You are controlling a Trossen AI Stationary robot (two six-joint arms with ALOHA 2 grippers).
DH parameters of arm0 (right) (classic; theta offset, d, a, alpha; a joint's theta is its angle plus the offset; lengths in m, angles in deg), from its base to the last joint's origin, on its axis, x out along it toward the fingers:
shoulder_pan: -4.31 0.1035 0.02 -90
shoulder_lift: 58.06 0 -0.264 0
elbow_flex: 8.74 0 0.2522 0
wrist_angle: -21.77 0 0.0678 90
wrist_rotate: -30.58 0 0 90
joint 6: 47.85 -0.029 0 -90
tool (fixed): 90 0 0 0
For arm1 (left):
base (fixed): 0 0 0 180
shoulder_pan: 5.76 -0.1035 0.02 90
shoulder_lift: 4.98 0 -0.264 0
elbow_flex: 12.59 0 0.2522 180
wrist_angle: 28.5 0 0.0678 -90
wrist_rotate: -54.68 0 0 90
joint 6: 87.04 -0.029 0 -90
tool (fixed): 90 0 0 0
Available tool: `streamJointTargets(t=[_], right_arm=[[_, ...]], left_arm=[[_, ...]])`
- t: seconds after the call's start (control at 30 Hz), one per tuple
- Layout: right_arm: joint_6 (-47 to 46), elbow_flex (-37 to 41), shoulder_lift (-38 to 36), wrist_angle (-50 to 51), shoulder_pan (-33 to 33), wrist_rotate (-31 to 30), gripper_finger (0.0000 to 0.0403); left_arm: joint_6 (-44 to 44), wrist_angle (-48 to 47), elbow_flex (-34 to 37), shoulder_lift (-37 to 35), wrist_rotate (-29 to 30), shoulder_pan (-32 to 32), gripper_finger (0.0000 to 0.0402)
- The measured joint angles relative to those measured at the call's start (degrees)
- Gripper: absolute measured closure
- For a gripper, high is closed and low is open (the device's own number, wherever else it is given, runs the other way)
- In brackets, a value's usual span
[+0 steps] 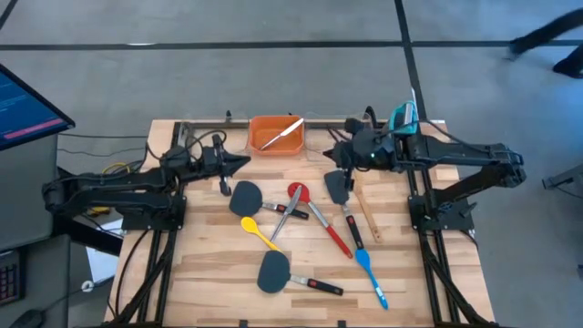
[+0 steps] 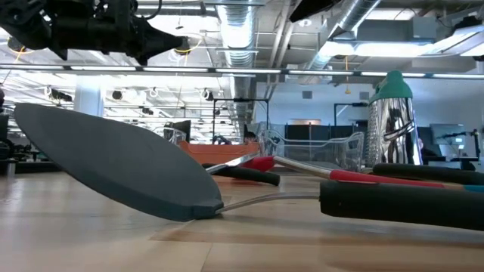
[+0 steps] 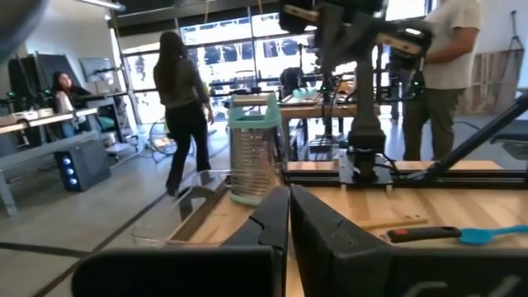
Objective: Pick & Place Kitchen Items
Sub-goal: Put the black spatula into the left transparent bin
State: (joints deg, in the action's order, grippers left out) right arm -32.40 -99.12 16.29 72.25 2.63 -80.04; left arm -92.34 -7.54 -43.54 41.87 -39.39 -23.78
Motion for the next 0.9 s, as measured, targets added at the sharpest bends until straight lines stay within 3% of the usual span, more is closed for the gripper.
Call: streamJointTargets(t=[0.1,0.3,0.67,0.9], right_arm=[[0.5,0.26,0.0,-1.55,-1.01,1.66,0.0403],[5.32,7.82,-2.27,-15.55,-2.24,5.9,0.0403],[-1.65,25.21,-5.53,-32.01,-3.66,9.28,0.0403],[-4.88,28.06,-1.0,-36.02,-1.34,9.4,0.0403]], left_arm=[[-0.01,0.02,0.0,0.0,-0.01,1.23,0.04],[-1.6,-0.19,0.0,0.0,-0.01,3.37,0.04],[-1.72,-4.3,0.0,0.0,-0.02,5.82,0.04],[-1.23,-5.34,0.0,0.0,-0.05,7.36,0.04]])
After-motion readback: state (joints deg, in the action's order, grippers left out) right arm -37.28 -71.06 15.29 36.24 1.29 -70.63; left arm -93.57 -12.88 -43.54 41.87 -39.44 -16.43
